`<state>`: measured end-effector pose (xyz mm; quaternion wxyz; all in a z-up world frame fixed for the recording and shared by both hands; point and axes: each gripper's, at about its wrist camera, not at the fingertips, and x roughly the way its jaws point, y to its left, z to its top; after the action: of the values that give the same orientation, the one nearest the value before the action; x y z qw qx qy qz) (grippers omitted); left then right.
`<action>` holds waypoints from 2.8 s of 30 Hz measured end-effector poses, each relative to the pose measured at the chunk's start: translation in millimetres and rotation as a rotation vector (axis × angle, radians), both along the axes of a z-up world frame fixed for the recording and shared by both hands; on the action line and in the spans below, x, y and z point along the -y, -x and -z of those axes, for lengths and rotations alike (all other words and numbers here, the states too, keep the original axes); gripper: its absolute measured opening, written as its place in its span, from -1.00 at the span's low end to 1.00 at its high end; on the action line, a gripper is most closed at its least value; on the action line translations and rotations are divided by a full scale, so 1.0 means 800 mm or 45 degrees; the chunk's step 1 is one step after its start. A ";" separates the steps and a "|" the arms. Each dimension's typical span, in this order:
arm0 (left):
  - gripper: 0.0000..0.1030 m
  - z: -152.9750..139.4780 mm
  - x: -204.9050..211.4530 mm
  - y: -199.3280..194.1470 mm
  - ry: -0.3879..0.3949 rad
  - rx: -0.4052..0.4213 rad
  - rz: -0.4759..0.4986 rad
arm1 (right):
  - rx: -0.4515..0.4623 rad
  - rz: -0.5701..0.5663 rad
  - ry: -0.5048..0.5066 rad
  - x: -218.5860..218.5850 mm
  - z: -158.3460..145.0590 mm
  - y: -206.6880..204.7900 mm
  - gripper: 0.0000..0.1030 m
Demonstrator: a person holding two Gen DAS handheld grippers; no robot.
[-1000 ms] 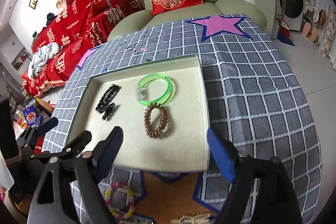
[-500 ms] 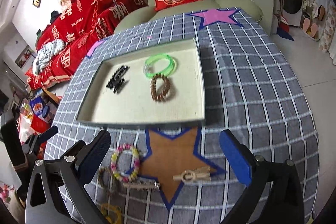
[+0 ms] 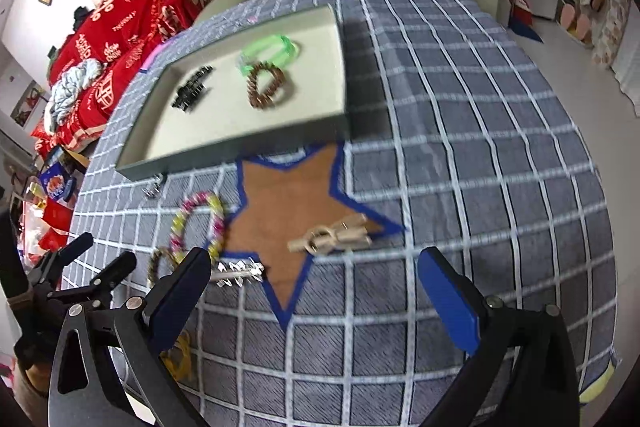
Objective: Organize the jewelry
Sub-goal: 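Withdraw both tools from the tray toward the remaining jewelry, then grasp the braided cord bracelet with left tool while right tool grasps cream hairpin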
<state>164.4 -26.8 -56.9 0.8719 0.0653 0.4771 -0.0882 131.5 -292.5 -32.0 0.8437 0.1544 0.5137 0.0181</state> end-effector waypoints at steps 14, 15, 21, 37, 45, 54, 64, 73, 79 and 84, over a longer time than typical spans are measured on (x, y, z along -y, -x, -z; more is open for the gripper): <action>1.00 0.013 0.010 0.012 0.017 -0.062 -0.078 | -0.067 0.167 -0.027 0.019 0.028 0.015 0.99; 1.00 0.014 0.011 0.012 0.012 -0.063 -0.080 | -0.066 0.179 -0.032 0.018 0.028 0.014 0.99; 0.96 0.019 0.015 0.014 -0.001 -0.073 -0.101 | -0.073 0.224 -0.057 0.004 0.031 0.001 0.69; 0.54 0.022 0.036 0.018 -0.031 -0.069 -0.028 | -0.097 0.261 0.228 -0.041 0.031 -0.030 -0.36; -0.24 0.018 0.039 0.024 0.029 -0.066 0.038 | -0.037 0.249 0.059 -0.008 0.031 0.002 -0.81; -0.65 0.017 0.030 0.031 0.098 -0.049 0.079 | 0.007 0.221 -0.010 0.012 0.034 0.040 -0.81; -0.65 0.012 -0.001 0.033 0.175 -0.052 0.034 | 0.034 0.191 -0.012 0.014 0.026 0.060 -0.81; -0.65 -0.009 -0.017 0.038 0.196 -0.008 0.041 | 0.085 0.174 -0.049 0.016 0.005 0.071 -0.82; -0.65 -0.035 -0.026 0.036 0.234 0.029 0.048 | 0.132 0.135 -0.066 0.009 -0.018 0.069 -0.82; -0.65 -0.057 -0.029 0.031 0.251 0.066 0.059 | 0.172 0.100 -0.070 0.002 -0.036 0.058 -0.82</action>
<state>139.9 -4.0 -11.4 0.8839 -0.0074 0.4419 -0.1530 84.8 -294.1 -3.5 0.8720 0.1960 0.4484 0.0093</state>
